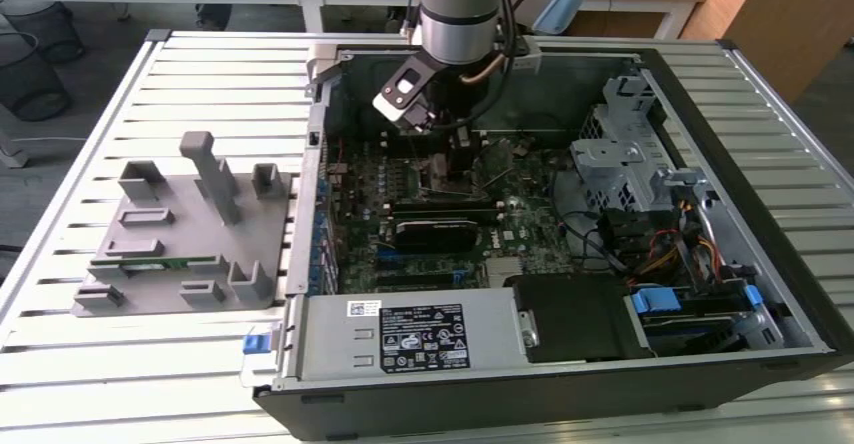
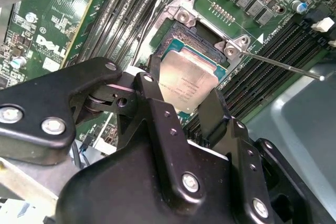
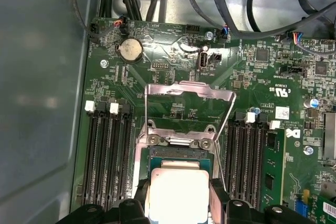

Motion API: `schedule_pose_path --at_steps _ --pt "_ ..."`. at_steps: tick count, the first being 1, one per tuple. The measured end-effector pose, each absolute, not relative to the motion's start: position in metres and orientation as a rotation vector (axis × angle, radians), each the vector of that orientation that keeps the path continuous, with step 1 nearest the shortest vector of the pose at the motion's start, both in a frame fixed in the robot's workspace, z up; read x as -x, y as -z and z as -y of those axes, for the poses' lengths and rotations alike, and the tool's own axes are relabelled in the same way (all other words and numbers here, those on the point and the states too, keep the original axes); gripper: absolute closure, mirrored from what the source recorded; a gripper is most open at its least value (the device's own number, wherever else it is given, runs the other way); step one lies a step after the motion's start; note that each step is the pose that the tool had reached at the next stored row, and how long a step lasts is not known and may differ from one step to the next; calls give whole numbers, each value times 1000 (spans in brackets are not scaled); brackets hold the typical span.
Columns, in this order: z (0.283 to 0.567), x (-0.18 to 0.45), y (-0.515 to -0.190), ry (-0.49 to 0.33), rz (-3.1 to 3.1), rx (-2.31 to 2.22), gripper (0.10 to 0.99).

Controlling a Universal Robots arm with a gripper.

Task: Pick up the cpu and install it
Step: 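Place the cpu into insertion slot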

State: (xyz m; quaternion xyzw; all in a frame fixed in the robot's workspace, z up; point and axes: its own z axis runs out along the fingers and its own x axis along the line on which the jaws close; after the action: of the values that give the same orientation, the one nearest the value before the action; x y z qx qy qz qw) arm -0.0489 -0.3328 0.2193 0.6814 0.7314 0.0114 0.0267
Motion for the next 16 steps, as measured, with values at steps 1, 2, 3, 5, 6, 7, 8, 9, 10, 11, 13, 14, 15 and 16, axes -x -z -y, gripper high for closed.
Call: schedule_pose_path --at_steps 1,2,3,5,6,7,8,9,10,11,13,14,15,16 --pt "333 49 -218 -35 -2258 -2107 549" --pt "333 49 -218 -35 -2257 -2108 549" --pt "333 49 -217 -35 -2256 -2109 549" --pt "333 49 -214 -35 -2252 -2113 549" --pt "333 49 -213 -35 -2251 -2114 549" --pt "333 49 -213 -35 -2250 -2115 549" --pt "333 49 -212 -35 -2249 -2116 549" --pt "333 49 -212 -34 -2248 -2117 549" --pt "333 49 -212 -34 -2247 -2118 549" --pt "333 49 -212 -34 -2246 -2119 549" --pt "333 49 -211 -35 -2242 -2123 549" --pt "333 49 -211 -35 -2240 -2126 549" --pt "333 49 -210 -34 -2238 -2128 549" --pt "333 49 -209 -35 -2236 -2130 549"
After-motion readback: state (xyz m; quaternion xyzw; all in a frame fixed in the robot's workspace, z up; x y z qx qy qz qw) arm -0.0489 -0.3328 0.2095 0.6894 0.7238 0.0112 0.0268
